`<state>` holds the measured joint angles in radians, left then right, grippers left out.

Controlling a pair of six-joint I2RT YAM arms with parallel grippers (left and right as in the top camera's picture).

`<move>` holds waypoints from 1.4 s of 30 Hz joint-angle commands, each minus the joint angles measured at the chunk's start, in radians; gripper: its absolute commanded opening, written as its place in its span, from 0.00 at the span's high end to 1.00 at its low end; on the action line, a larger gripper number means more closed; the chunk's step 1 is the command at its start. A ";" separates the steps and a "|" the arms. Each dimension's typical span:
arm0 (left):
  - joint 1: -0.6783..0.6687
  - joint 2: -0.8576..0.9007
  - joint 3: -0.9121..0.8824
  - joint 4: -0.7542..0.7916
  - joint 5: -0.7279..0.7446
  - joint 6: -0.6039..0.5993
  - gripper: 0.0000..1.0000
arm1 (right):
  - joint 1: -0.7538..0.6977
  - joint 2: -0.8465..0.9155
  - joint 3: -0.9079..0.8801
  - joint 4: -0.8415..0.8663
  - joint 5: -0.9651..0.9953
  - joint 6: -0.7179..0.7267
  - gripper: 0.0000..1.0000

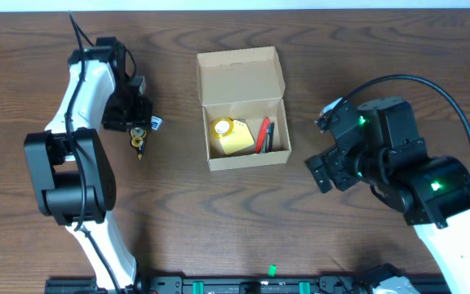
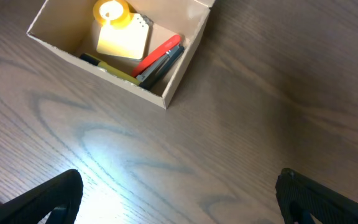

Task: Pack container
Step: 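Grasp the correction tape dispenser with the left gripper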

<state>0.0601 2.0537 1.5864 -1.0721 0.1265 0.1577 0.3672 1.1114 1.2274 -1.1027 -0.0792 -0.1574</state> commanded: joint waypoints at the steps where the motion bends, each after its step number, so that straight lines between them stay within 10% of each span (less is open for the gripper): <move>1: 0.007 -0.058 -0.061 0.031 -0.008 0.007 0.36 | 0.001 -0.005 -0.002 -0.001 -0.007 0.014 0.01; 31: 0.020 -0.058 -0.291 0.339 -0.056 -0.137 0.36 | 0.001 -0.005 -0.002 -0.001 -0.007 0.014 0.01; 42: 0.020 -0.058 -0.296 0.349 -0.056 -0.166 0.72 | 0.001 -0.005 -0.002 -0.001 -0.007 0.014 0.01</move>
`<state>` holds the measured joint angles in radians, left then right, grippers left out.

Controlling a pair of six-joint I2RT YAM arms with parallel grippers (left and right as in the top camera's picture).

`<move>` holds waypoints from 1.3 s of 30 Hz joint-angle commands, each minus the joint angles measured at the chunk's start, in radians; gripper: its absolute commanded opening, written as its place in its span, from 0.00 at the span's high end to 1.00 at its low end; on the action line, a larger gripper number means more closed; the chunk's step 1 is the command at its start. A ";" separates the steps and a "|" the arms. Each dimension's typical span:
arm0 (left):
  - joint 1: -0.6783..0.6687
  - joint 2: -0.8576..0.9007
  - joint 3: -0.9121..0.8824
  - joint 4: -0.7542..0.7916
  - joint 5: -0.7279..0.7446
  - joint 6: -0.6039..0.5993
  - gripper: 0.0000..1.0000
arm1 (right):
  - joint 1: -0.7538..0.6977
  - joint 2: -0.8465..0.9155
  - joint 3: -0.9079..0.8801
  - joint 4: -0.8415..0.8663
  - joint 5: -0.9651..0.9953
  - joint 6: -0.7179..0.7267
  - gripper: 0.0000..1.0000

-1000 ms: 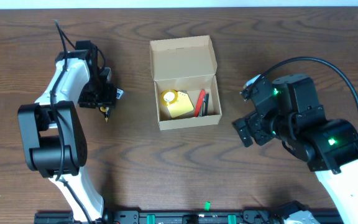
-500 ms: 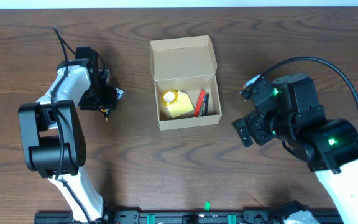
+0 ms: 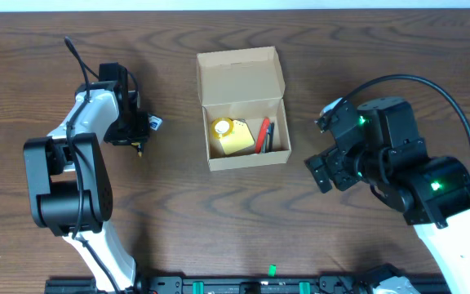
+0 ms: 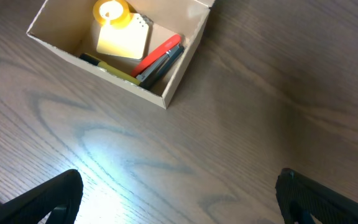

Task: Pack container
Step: 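Grasp the correction tape dispenser with the left gripper, then lift the correction tape with the left gripper and carry it over the box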

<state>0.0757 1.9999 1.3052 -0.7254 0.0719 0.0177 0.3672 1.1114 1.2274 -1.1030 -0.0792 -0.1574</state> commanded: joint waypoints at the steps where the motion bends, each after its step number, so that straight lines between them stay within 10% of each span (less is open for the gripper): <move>1: 0.004 -0.005 -0.015 0.005 -0.001 -0.026 0.75 | 0.001 -0.005 -0.002 0.000 -0.007 0.014 0.01; 5: 0.002 -0.018 0.008 0.004 -0.001 -0.026 0.94 | 0.001 -0.005 -0.002 0.000 -0.007 0.014 0.01; 24: -0.272 -0.248 0.257 0.072 0.160 0.545 0.94 | 0.001 -0.005 -0.002 0.000 -0.007 0.014 0.01; 39: -0.399 -0.141 0.274 0.128 0.270 0.692 0.95 | 0.001 -0.005 -0.002 0.000 -0.007 0.014 0.01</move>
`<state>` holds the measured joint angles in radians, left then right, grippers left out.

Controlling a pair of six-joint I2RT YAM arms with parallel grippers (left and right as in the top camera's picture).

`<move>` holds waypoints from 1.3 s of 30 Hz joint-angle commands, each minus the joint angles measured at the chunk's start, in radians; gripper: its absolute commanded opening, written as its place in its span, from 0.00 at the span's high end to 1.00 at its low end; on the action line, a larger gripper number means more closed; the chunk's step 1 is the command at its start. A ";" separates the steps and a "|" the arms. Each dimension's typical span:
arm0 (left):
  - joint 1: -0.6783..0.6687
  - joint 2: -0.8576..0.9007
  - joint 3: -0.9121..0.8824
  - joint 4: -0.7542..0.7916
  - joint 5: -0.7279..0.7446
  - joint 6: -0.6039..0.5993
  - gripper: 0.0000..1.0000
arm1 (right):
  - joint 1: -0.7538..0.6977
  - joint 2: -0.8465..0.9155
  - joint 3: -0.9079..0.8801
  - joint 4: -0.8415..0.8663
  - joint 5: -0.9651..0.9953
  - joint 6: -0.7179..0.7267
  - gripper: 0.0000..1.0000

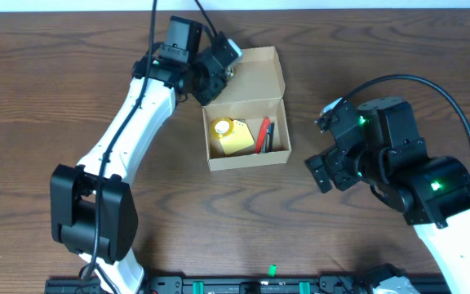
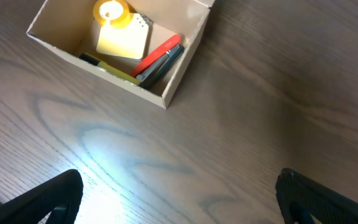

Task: Pack container
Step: 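Lift the correction tape with the left gripper and carry it over the box, then lower the correction tape into the box and open the left gripper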

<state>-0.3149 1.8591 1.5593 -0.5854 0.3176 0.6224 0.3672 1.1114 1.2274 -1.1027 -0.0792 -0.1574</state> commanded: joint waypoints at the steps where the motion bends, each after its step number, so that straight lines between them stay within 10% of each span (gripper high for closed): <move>1: -0.015 0.000 0.020 -0.023 0.032 0.107 0.95 | 0.001 -0.005 -0.002 -0.001 -0.007 0.014 0.01; 39: -0.210 0.204 0.020 -0.021 -0.037 0.510 0.94 | 0.001 -0.005 -0.002 -0.001 -0.007 0.014 0.01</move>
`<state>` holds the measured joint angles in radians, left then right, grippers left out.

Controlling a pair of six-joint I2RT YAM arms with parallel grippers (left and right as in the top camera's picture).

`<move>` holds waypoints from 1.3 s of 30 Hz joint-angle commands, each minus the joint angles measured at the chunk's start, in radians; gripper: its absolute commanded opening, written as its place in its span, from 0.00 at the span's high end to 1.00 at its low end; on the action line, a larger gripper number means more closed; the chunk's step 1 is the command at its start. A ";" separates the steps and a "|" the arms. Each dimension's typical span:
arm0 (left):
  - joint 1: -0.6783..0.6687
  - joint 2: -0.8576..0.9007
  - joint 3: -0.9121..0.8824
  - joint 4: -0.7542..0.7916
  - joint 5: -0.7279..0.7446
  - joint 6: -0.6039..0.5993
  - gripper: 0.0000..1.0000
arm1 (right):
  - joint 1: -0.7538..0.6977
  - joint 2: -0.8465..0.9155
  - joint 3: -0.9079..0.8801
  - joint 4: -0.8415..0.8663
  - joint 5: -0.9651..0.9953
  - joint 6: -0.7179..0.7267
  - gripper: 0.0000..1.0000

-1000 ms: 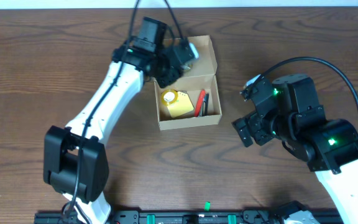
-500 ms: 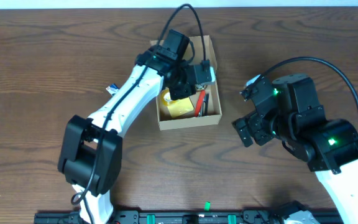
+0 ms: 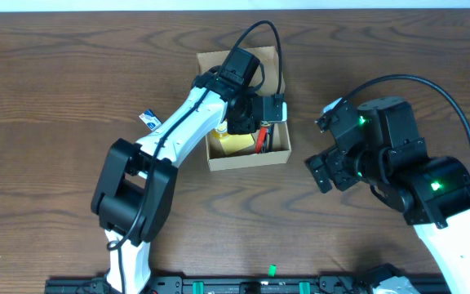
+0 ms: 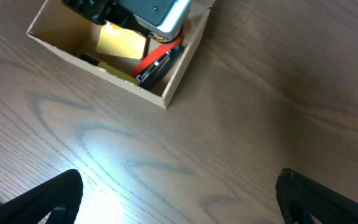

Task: Pack container
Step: 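Lower the correction tape into the box and open the left gripper, then move the left gripper back toward the staples box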

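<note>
The open cardboard box point(image 3: 277, 153) stands mid-table with its lid point(image 3: 219, 64) folded back. Inside lie a yellow pad point(image 4: 122, 43), a red pen point(image 4: 158, 52), a dark pen point(image 4: 161, 66) and a yellow marker point(image 4: 115, 72) along the near wall. My left gripper point(image 3: 250, 113) reaches down into the box over the pad; its fingertips are hidden by its own body, so whether it holds anything cannot be told. My right gripper point(image 4: 179, 200) hangs open over bare table to the right of the box, with nothing between its fingers.
A small white and blue item point(image 3: 149, 120) lies on the table left of the box. The left arm point(image 3: 182, 122) stretches across from the left to the box. The table's far edge point(image 3: 235, 8) runs along the top.
My left gripper was over the folded-back lid at the box's far left corner; now it is down inside the box over the yellow pad, covering the yellow roll. The right arm has not moved.
My left gripper was low on the table left of the box, at a small yellow and black item beside the white and blue one. It stayed there, then was over the box lid, and now is inside the box. The right gripper stayed open and still throughout.
</note>
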<state>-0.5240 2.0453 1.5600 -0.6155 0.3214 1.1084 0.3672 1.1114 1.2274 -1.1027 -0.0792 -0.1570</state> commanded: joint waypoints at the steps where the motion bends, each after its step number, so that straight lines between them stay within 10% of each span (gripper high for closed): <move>1: -0.001 0.022 0.019 0.012 -0.041 0.026 0.94 | 0.001 -0.005 -0.002 -0.001 -0.007 0.014 0.01; 7: -0.003 0.028 0.019 0.014 -0.040 0.024 0.93 | 0.001 -0.005 -0.002 -0.001 -0.007 0.014 0.01; 12: -0.003 0.028 0.019 0.016 -0.040 -0.014 0.53 | 0.001 -0.005 -0.002 -0.001 -0.007 0.014 0.01; 20: -0.004 0.021 0.019 0.020 -0.040 -0.047 0.31 | 0.001 -0.005 -0.002 -0.001 -0.007 0.014 0.01; 39: 0.075 -0.249 0.027 -0.088 -0.138 -0.434 0.48 | 0.001 -0.005 -0.002 -0.001 -0.007 0.014 0.01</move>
<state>-0.4824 1.8236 1.5650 -0.6907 0.2356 0.8280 0.3672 1.1114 1.2274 -1.1027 -0.0792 -0.1574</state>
